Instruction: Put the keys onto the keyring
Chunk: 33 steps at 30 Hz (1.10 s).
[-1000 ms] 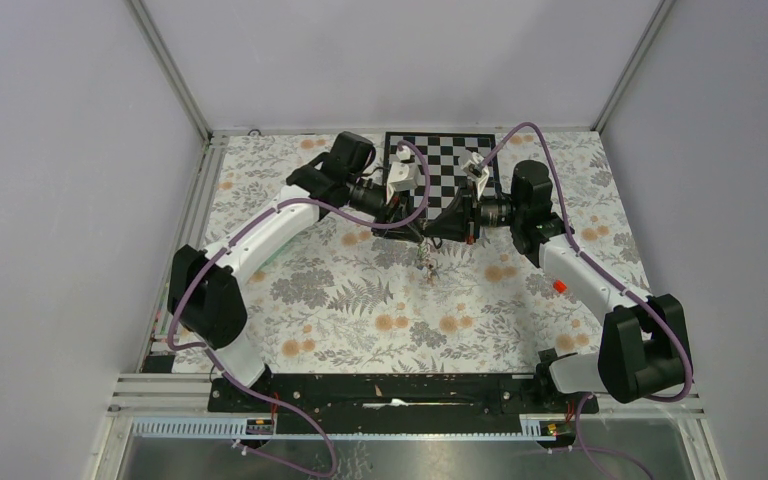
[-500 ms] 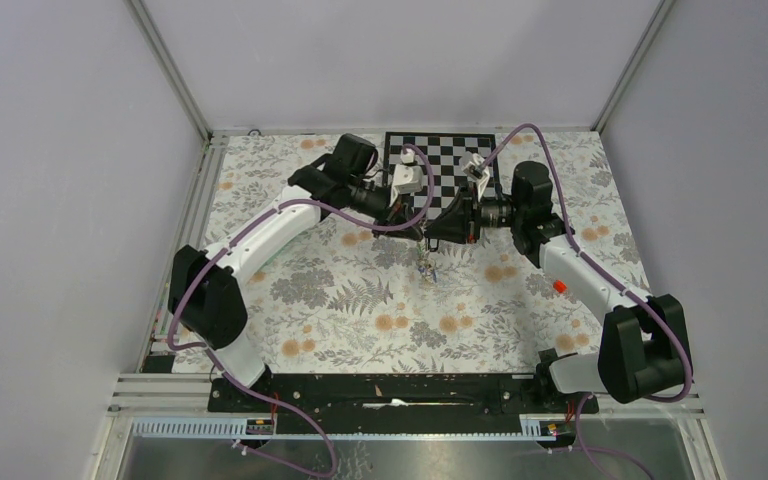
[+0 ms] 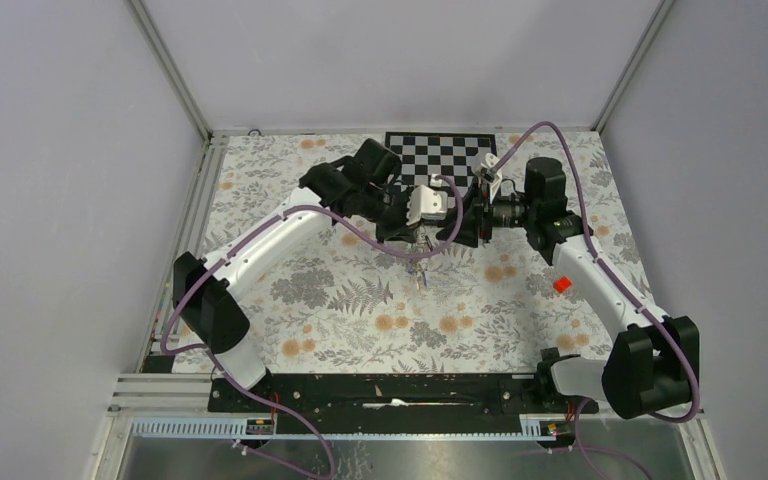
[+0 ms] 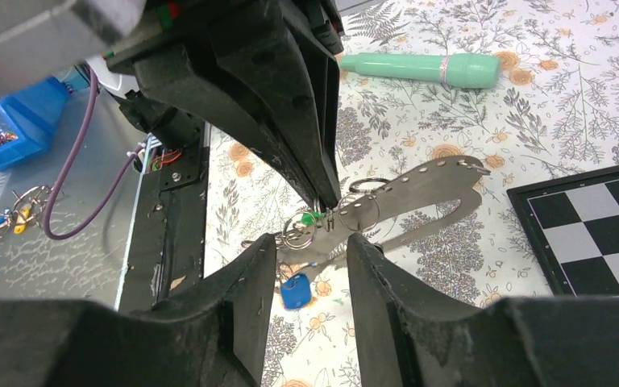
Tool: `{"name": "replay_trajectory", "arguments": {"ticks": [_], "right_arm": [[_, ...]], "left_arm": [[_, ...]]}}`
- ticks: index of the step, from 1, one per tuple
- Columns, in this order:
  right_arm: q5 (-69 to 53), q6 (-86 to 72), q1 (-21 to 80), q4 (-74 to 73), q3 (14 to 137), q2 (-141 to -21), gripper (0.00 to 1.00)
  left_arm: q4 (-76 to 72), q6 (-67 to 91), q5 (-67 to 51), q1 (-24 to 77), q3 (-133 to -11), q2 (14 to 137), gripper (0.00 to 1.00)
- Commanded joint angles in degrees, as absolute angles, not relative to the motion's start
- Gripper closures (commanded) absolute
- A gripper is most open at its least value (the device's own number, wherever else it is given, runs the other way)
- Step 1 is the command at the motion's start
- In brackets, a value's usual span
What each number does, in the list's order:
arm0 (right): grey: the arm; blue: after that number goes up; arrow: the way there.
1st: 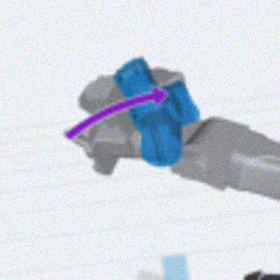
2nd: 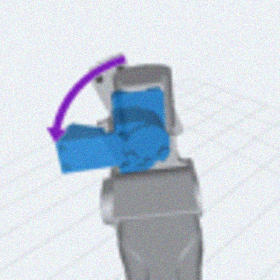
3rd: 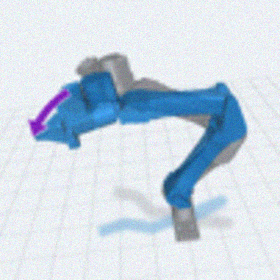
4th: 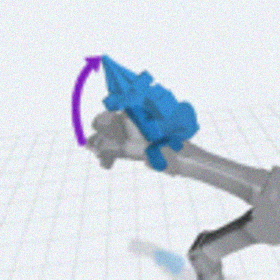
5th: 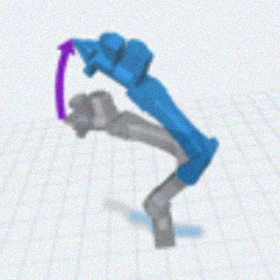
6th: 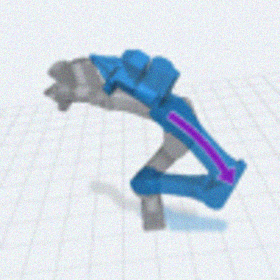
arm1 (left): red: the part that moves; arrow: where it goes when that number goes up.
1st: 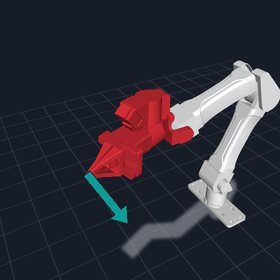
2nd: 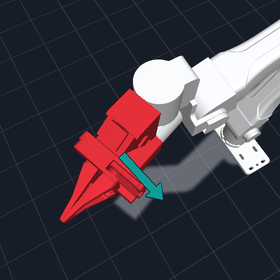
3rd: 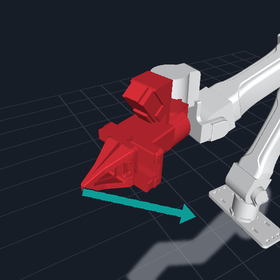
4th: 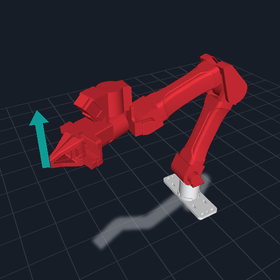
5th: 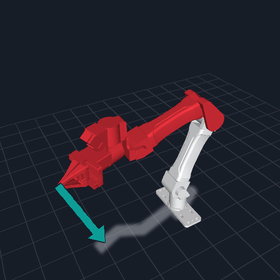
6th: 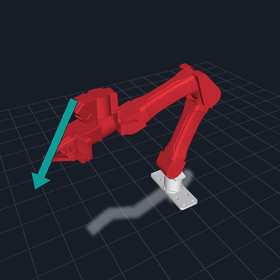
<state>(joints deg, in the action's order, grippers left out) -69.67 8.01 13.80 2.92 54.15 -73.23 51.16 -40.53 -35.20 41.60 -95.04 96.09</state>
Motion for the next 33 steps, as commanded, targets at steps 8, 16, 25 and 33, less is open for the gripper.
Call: {"name": "replay_trajectory", "arguments": {"ticks": [8,16,25,33], "right_arm": [[-75.50,-2.35,14.69,19.66,49.81,-73.91,0.54],[-74.44,-0.34,15.94,19.23,49.59,-75.29,0.53],[-72.53,4.20,17.21,14.95,50.19,-76.07,0.53],[-70.72,5.03,17.92,13.80,50.80,-76.54,0.60]], "left_arm": [[46.29,-44.52,-33.01,44.18,-95.16,92.30,1.00],[46.23,-43.37,-35.62,44.19,-95.54,93.12,1.00],[46.23,-42.58,-36.51,44.20,-95.89,93.51,1.00],[46.24,-41.96,-37.10,44.21,-95.98,93.69,1.00]]}}
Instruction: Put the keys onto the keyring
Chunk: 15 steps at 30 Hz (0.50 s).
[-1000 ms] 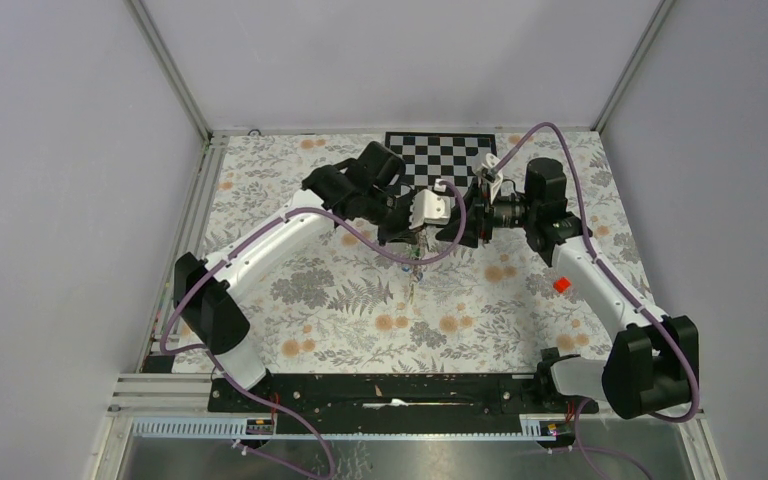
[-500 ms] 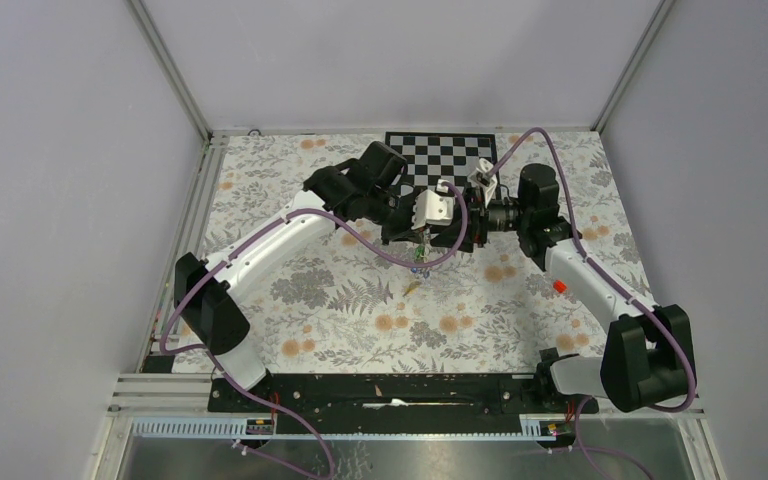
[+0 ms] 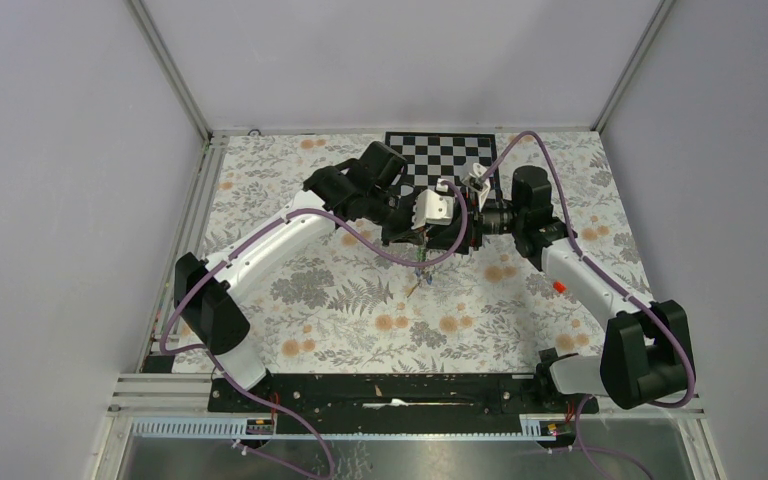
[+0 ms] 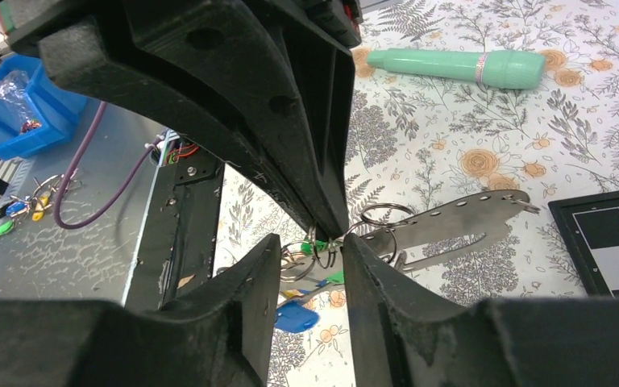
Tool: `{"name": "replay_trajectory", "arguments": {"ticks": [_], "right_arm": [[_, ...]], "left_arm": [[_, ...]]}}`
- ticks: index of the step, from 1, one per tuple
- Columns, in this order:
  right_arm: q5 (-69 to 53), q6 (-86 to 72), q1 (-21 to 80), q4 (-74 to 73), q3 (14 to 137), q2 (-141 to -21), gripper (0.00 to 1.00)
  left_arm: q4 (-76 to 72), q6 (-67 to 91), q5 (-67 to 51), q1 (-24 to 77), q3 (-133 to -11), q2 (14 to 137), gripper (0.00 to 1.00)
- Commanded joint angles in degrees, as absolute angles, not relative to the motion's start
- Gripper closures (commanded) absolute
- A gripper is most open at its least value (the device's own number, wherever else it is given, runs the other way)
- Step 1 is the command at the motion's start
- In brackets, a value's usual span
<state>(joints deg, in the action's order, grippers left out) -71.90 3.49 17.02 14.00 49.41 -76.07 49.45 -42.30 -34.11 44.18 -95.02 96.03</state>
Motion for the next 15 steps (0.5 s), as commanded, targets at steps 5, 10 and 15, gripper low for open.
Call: {"name": "replay_trajectory", "arguments": {"ticks": [5,10,15], "right_arm": [[-70.19,4.63,18.19,14.02,50.82,-76.65,0.68],[-69.79,3.98,18.36,14.56,50.81,-76.83,0.77],[-69.37,3.53,18.75,15.08,50.51,-76.96,0.86]], "left_arm": [[46.19,-41.68,-37.22,44.15,-95.89,93.67,1.00],[46.18,-41.50,-37.34,44.20,-96.05,93.77,1.00],[45.91,-40.36,-37.79,44.18,-96.46,94.28,1.00]]}}
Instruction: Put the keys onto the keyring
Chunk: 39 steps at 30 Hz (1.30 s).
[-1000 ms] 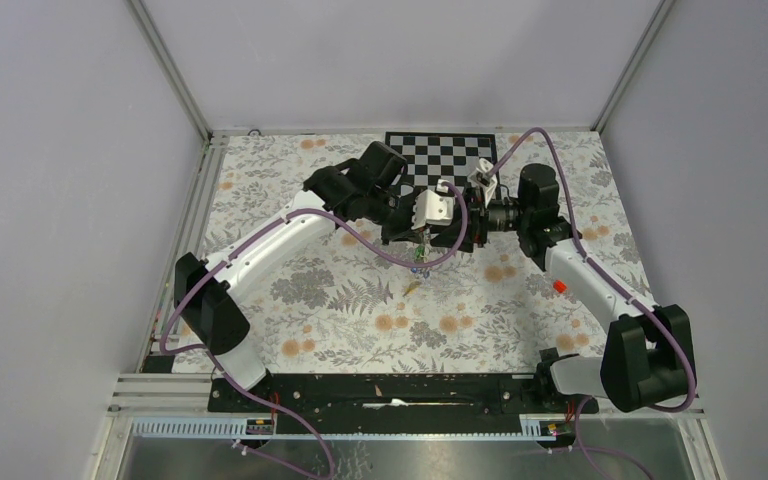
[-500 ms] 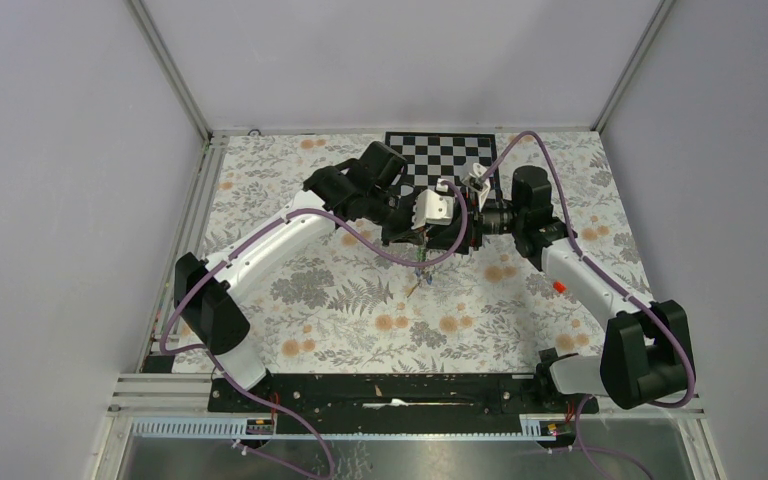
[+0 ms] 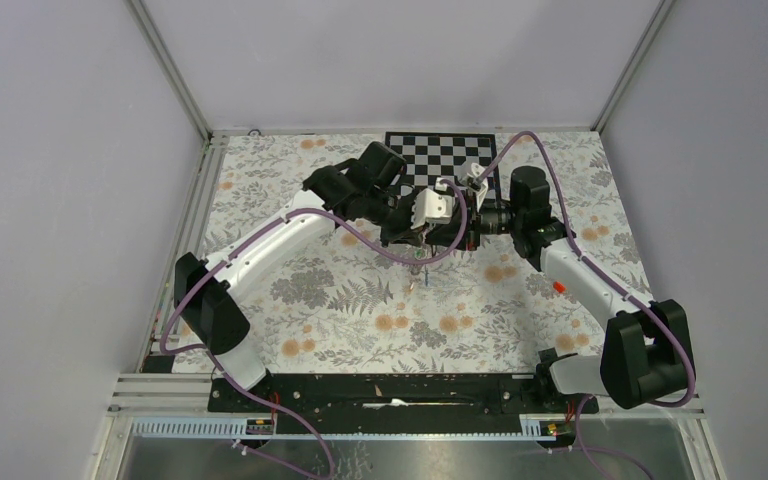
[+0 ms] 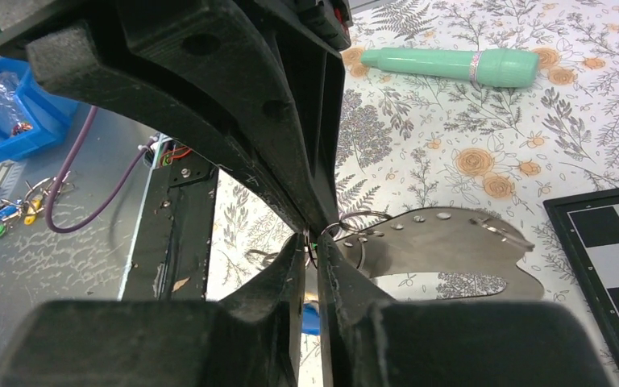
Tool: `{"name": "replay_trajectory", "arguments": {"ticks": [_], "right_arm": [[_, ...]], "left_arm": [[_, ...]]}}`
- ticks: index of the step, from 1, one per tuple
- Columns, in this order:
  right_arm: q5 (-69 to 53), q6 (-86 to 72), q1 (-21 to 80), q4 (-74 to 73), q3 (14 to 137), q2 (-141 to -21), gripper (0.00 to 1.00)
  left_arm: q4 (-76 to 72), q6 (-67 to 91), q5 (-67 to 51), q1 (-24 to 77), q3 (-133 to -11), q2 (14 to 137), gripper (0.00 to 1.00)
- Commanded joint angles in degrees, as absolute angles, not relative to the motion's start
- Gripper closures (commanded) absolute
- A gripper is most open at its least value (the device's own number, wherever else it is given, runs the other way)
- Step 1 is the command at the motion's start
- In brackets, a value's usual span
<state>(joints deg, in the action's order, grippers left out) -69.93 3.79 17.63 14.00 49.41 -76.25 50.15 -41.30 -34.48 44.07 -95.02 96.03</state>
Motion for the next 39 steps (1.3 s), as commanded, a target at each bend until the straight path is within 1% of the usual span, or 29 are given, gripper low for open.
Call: {"name": "replay_trajectory", "arguments": {"ticks": [1,3,5,8,11,13,15,19,23,33,39], "right_arm": [[-69.28,3.12,18.72,15.63,50.30,-76.92,0.90],[-69.05,1.99,18.72,17.13,49.96,-76.95,1.00],[-68.95,0.96,18.72,18.03,50.05,-76.89,1.00],[-69.60,-1.57,18.50,19.30,50.99,-76.98,1.00],[-70.77,-6.22,17.97,22.65,51.50,-77.17,1.00],[-71.53,-9.88,17.69,26.01,51.37,-77.39,1.00],[-71.95,-13.48,17.36,29.58,50.91,-77.68,1.00],[-72.33,-18.56,16.64,35.67,49.62,-78.05,1.00],[-72.46,-20.95,16.01,39.07,48.79,-78.10,1.00],[-73.21,-28.87,15.38,50.07,46.48,-79.36,1.00],[-73.30,-32.02,15.03,54.18,46.06,-80.15,1.00]], "left_arm": [[45.72,-40.07,-37.91,44.21,-96.42,94.24,1.00],[45.27,-39.47,-38.21,44.12,-96.25,94.28,1.00],[44.94,-38.98,-38.74,43.87,-96.20,94.27,0.96],[44.54,-38.17,-41.21,42.38,-95.92,93.98,0.84],[43.60,-37.04,-46.99,39.43,-94.74,93.41,0.74],[42.87,-36.92,-51.35,37.46,-93.54,92.93,0.69],[41.34,-37.24,-54.29,36.21,-91.81,92.12,0.67],[39.85,-39.01,-56.33,35.31,-89.06,91.19,0.66],[38.98,-38.98,-58.94,34.10,-88.59,91.68,0.67],[33.75,-33.50,-63.62,32.96,-87.80,92.33,0.67],[33.07,-32.96,-65.01,32.79,-86.90,92.32,0.75]]}}
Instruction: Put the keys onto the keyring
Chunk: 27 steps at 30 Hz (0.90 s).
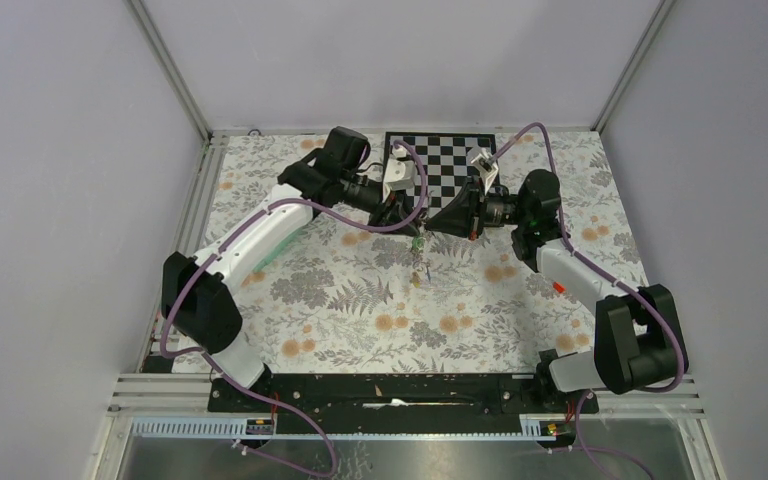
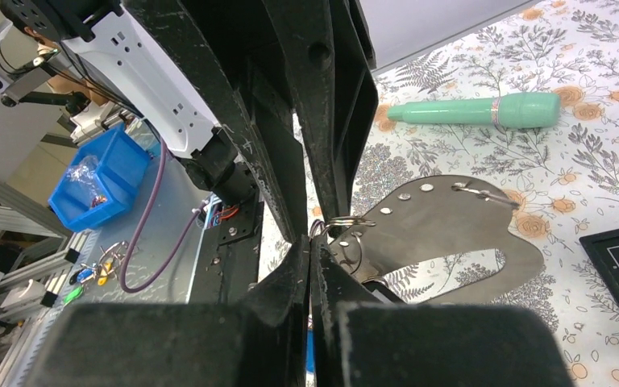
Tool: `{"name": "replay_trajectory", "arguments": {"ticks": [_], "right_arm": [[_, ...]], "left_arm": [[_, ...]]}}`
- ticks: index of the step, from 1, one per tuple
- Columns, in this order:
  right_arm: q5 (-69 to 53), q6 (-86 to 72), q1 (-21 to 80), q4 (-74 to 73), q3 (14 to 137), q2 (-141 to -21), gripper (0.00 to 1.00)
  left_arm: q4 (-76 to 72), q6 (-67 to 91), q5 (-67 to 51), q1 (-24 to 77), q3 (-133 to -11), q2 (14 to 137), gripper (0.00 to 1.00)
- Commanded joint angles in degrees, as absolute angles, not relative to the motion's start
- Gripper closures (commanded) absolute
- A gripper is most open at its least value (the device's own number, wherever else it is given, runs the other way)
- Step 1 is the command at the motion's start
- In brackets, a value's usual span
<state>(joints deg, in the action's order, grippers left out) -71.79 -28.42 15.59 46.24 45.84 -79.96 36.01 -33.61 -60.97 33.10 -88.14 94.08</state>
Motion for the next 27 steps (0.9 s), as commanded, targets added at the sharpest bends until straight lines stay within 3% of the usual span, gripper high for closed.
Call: {"name": "replay_trajectory", "arguments": {"ticks": [1,27], "right_arm": [[-73.26,-32.29,14.96,54.45,46.08,-80.19,1.00],[-73.12,-32.02,14.68,54.60,45.22,-80.65,1.00]], "left_arm": [[32.98,-33.00,-65.14,32.78,-86.61,92.34,0.76],[29.13,-28.48,-66.94,32.78,-87.06,93.66,0.81]]}}
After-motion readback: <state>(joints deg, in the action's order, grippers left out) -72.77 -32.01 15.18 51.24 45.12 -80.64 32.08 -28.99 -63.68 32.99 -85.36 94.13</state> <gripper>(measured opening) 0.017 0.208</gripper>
